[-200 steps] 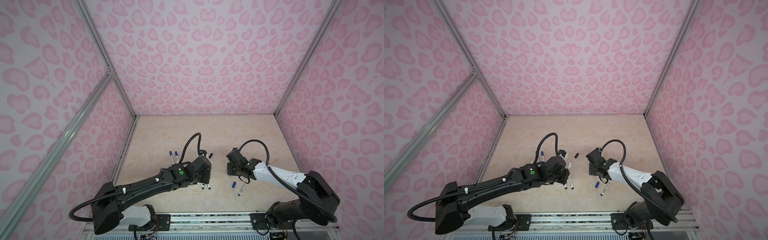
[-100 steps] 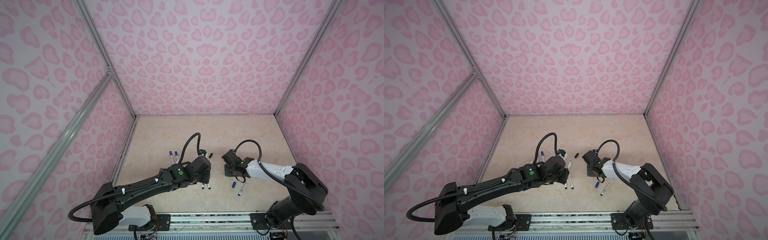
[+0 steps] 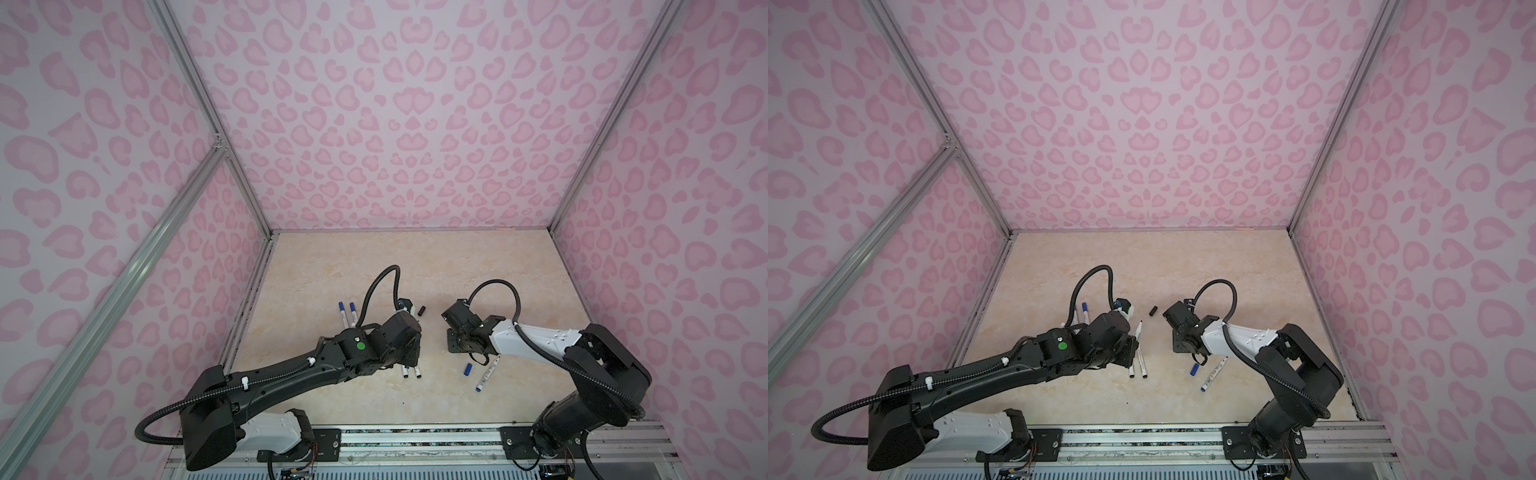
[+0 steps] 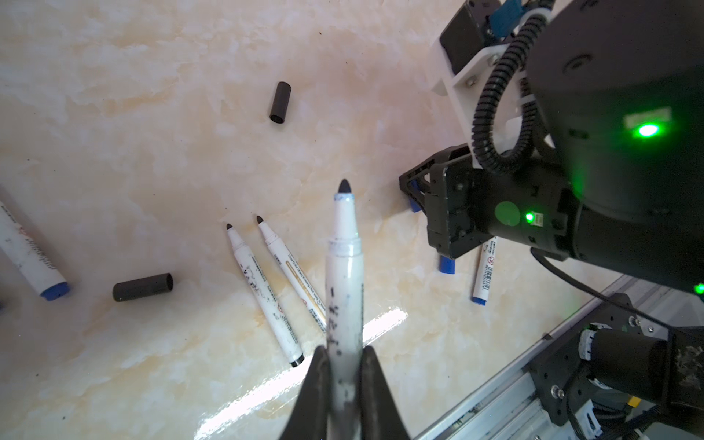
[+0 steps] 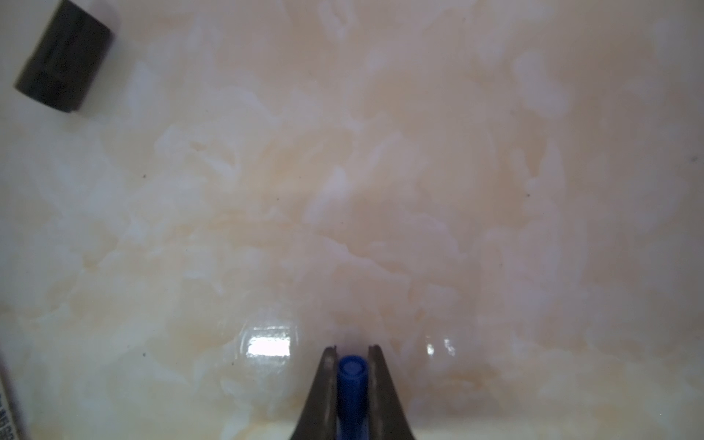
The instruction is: Insert the pens into the pen caps
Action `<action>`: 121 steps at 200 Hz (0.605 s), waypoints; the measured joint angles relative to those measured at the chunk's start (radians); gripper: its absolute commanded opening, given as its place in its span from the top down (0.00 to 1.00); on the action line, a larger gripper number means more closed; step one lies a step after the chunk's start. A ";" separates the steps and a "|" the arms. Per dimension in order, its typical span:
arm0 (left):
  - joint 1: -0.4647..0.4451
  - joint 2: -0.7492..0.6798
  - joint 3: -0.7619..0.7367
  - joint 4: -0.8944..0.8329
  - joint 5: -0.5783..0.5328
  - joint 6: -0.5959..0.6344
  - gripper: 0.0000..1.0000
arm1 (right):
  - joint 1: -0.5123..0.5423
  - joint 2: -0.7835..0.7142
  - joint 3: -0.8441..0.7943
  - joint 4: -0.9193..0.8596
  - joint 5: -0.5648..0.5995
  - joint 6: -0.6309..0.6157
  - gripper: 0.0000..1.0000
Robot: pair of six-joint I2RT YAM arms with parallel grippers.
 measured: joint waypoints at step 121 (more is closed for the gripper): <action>-0.060 -0.053 -0.061 0.198 0.183 0.053 0.97 | -0.050 -0.619 -0.074 0.135 -0.013 0.274 1.00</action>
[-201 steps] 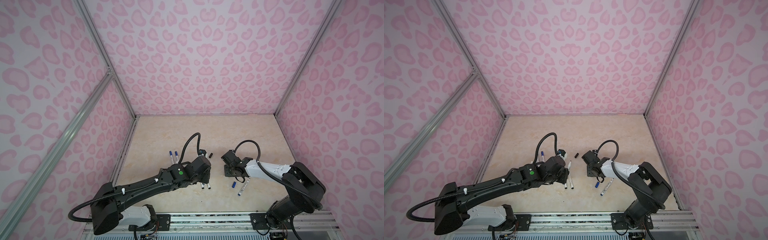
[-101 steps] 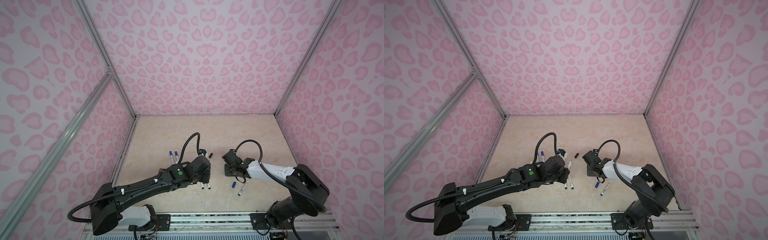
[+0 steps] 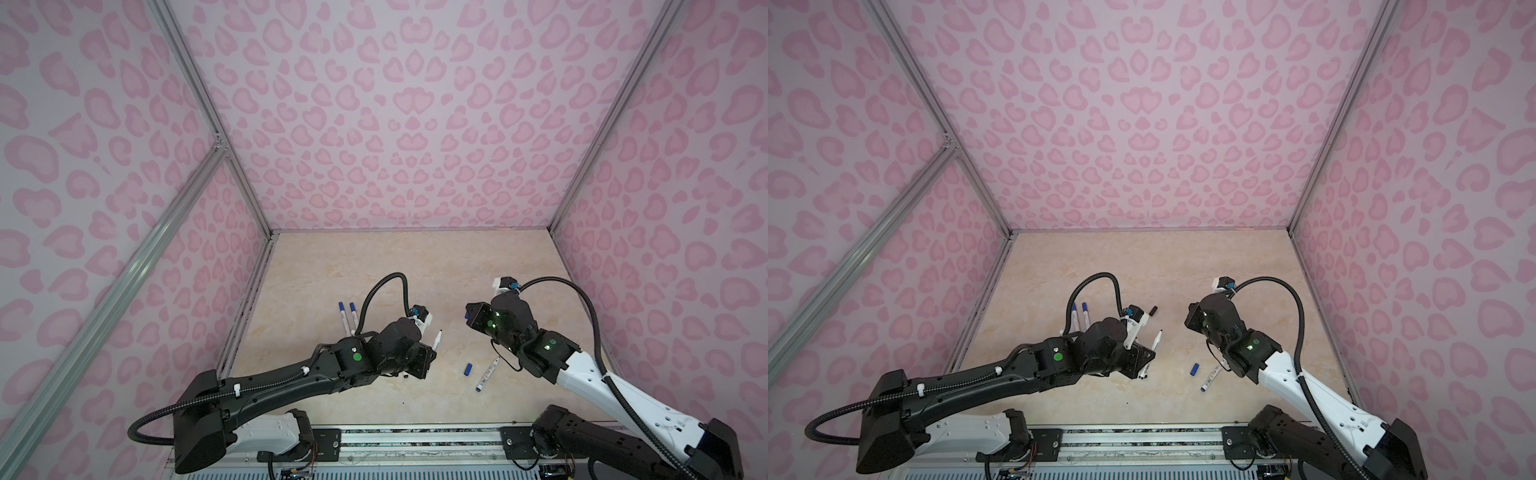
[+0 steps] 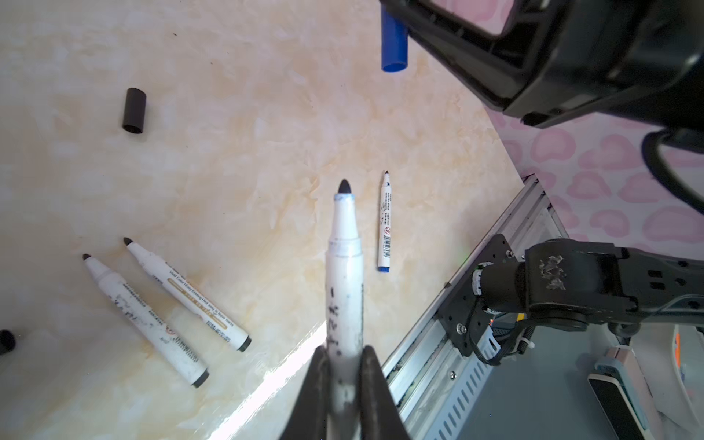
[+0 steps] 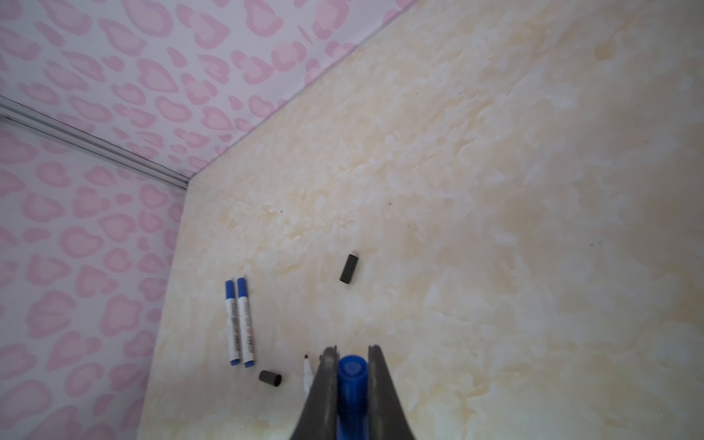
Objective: Insert the pens into the pen caps
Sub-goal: 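Lift the blue cap with the right gripper and bring it above the marker tip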
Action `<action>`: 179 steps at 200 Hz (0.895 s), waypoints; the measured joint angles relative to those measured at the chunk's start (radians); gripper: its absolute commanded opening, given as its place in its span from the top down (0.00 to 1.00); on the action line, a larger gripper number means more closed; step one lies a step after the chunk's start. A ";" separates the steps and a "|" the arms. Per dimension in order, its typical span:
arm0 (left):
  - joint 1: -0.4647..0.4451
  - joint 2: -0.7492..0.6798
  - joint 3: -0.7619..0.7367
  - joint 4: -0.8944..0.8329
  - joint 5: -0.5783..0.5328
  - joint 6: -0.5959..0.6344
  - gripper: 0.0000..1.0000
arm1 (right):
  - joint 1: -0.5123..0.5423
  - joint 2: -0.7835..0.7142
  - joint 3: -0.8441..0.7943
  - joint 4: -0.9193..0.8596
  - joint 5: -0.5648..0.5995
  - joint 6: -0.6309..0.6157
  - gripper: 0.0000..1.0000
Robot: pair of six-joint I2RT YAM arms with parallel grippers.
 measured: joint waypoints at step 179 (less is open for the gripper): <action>-0.005 -0.088 -0.052 0.073 -0.043 0.006 0.97 | 0.233 0.008 -0.059 0.286 0.047 0.267 1.00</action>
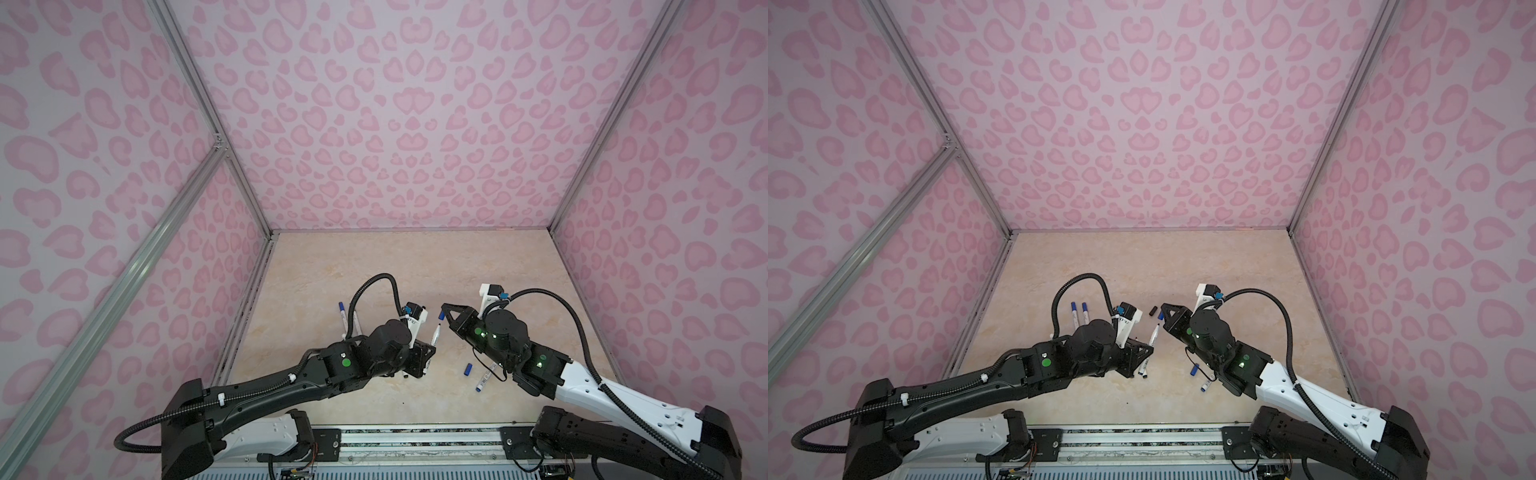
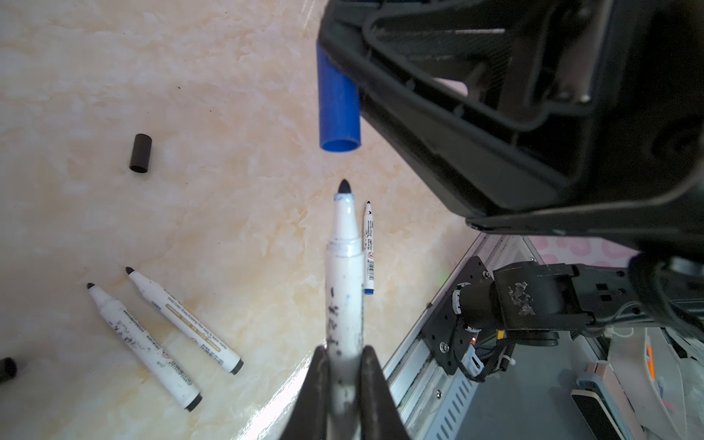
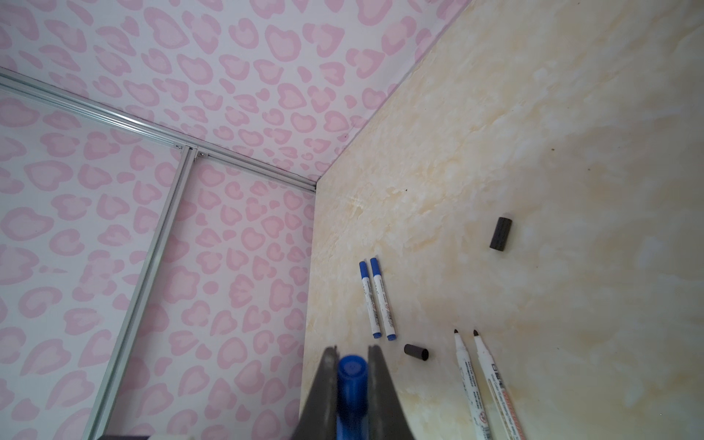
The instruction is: Insert the pens into the pen caps
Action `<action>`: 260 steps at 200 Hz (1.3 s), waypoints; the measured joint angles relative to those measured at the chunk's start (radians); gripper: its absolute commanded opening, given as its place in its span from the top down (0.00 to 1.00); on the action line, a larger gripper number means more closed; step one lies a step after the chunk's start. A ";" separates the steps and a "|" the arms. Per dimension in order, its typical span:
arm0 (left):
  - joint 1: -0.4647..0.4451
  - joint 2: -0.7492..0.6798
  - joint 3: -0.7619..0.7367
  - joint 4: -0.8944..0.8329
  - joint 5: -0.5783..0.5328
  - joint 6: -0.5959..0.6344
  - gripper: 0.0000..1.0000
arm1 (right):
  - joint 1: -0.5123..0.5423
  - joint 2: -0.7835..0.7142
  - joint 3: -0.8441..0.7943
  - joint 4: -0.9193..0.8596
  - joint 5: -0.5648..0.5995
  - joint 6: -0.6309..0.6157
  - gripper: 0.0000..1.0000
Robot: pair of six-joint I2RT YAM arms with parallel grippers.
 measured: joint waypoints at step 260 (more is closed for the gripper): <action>0.054 -0.043 -0.002 -0.027 -0.016 -0.014 0.97 | 0.075 0.079 0.011 0.069 0.011 -0.027 1.00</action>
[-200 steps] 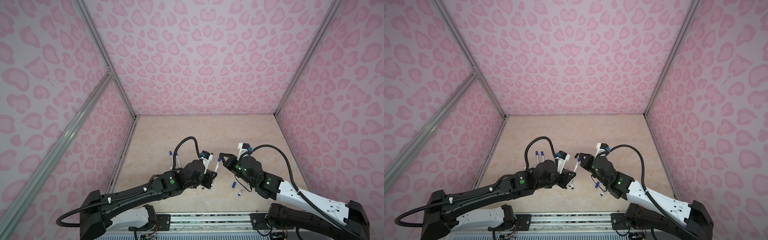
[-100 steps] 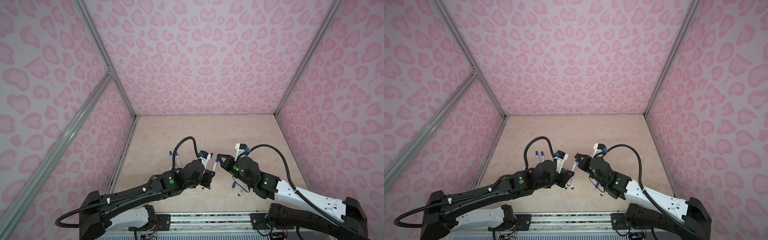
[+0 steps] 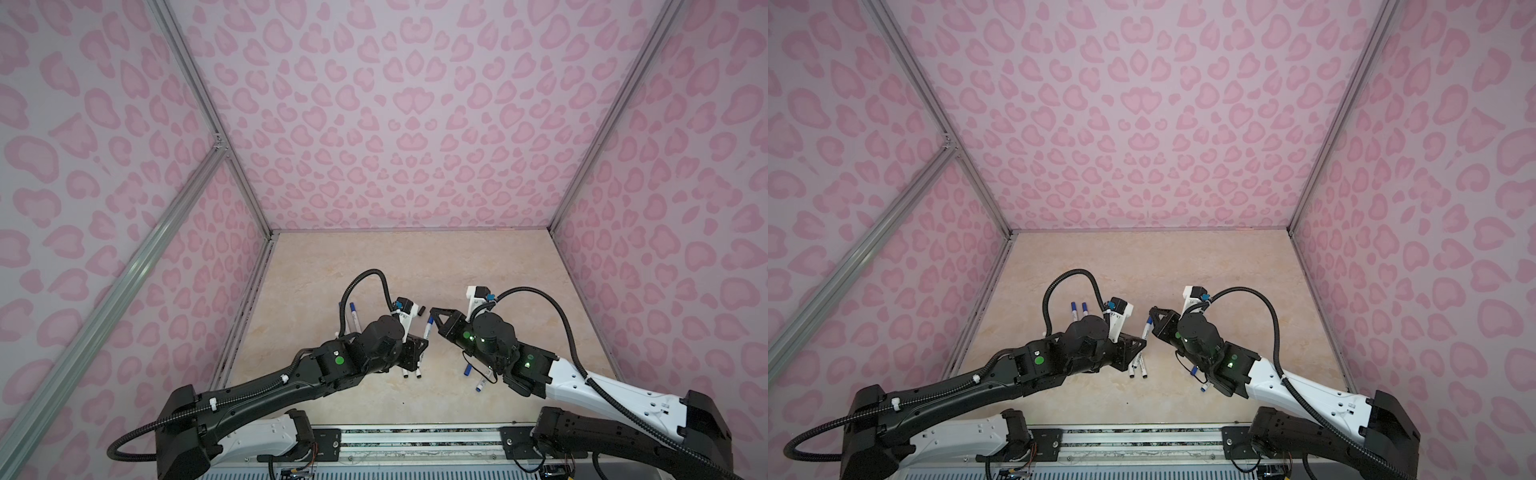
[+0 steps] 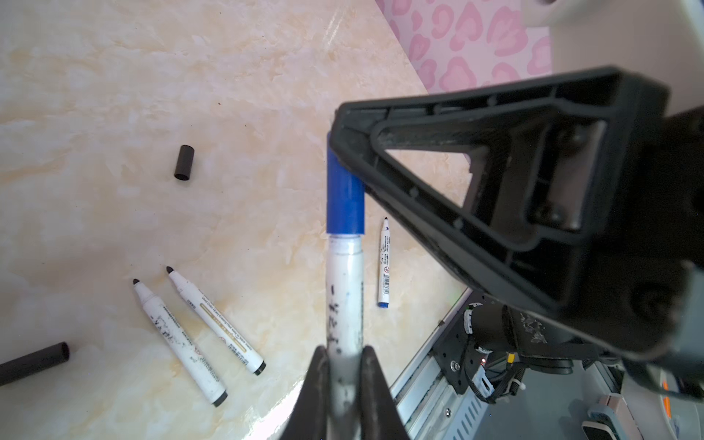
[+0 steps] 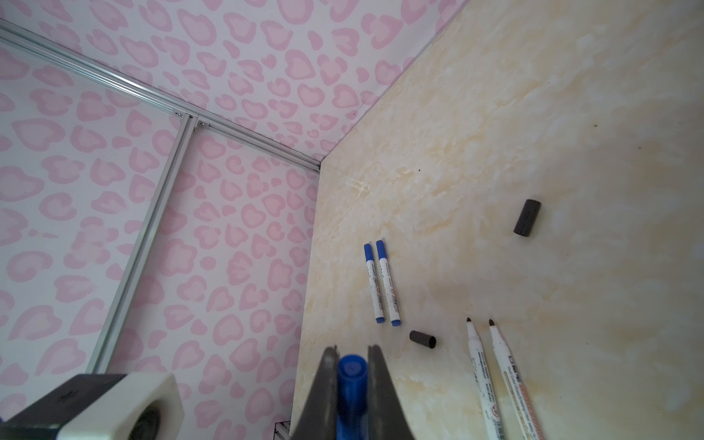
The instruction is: Insert the pens into the pen caps
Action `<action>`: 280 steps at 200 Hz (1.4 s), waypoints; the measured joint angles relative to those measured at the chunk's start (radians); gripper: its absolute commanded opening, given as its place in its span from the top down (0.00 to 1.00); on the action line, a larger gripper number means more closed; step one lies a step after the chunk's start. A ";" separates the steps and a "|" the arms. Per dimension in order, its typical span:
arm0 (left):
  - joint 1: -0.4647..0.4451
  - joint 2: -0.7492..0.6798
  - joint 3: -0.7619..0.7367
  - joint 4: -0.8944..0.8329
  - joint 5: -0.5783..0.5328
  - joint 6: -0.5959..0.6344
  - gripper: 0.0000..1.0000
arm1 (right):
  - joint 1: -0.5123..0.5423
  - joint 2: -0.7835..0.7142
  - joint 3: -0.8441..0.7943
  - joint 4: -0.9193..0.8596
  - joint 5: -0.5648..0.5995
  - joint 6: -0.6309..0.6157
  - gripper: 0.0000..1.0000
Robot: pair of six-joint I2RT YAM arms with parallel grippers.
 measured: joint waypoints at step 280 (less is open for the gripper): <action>0.116 0.041 0.113 -0.101 0.050 0.109 0.97 | -0.019 0.044 0.056 0.058 0.006 -0.151 1.00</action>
